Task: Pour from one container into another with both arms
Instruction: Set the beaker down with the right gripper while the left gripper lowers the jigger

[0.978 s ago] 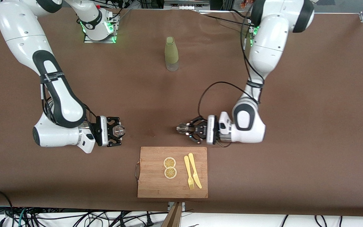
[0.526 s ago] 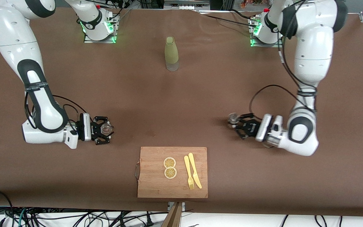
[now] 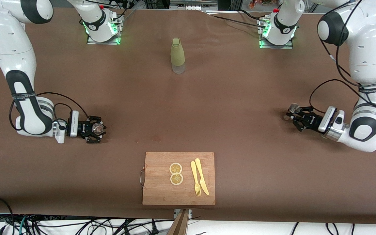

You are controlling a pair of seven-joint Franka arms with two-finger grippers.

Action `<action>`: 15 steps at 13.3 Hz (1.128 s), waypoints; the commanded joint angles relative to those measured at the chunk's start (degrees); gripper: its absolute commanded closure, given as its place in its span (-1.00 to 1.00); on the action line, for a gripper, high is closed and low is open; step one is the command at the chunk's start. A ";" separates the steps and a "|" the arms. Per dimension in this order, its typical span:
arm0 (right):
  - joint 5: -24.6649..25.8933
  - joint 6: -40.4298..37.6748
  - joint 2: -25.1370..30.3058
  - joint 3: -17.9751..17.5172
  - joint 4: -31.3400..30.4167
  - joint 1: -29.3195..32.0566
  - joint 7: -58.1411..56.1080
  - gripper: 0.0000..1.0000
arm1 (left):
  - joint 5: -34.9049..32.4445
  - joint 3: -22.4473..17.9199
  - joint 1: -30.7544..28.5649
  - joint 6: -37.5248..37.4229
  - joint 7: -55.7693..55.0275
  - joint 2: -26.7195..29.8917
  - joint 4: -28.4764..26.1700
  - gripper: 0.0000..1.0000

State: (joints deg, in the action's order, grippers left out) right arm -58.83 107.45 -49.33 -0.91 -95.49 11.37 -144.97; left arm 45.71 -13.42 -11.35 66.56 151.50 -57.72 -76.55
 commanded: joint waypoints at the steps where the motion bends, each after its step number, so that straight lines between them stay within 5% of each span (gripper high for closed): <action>1: -1.20 -1.53 0.38 1.96 -1.46 0.76 -1.63 0.17 | -4.74 1.11 -5.41 -4.58 8.88 -2.83 3.41 1.00; 2: -1.20 -1.71 0.20 3.01 -1.46 0.76 -1.72 -0.17 | -6.14 1.11 -7.43 -5.20 10.38 -3.80 5.16 1.00; 3: -1.11 -1.80 0.29 3.98 -1.37 0.76 -1.81 -0.95 | -7.29 1.37 -8.76 -5.91 11.17 -4.59 6.66 1.00; 9: -0.06 -3.98 1.52 12.23 4.50 0.67 0.11 -1.00 | -8.26 1.73 -10.44 -5.39 13.20 -5.65 7.90 1.00; 12: 7.21 -4.96 4.14 14.10 10.39 0.59 12.55 -1.00 | -8.18 1.73 -10.88 -3.46 13.46 -5.83 7.82 0.96; 15: 14.85 -4.96 9.93 13.75 13.13 -0.03 33.18 -1.00 | -8.18 1.46 -11.06 -2.40 14.52 -6.27 8.08 0.44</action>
State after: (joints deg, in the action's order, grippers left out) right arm -48.75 103.30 -43.68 13.20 -83.18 11.89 -123.27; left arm 39.92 -11.23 -22.14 65.81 156.17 -62.55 -70.82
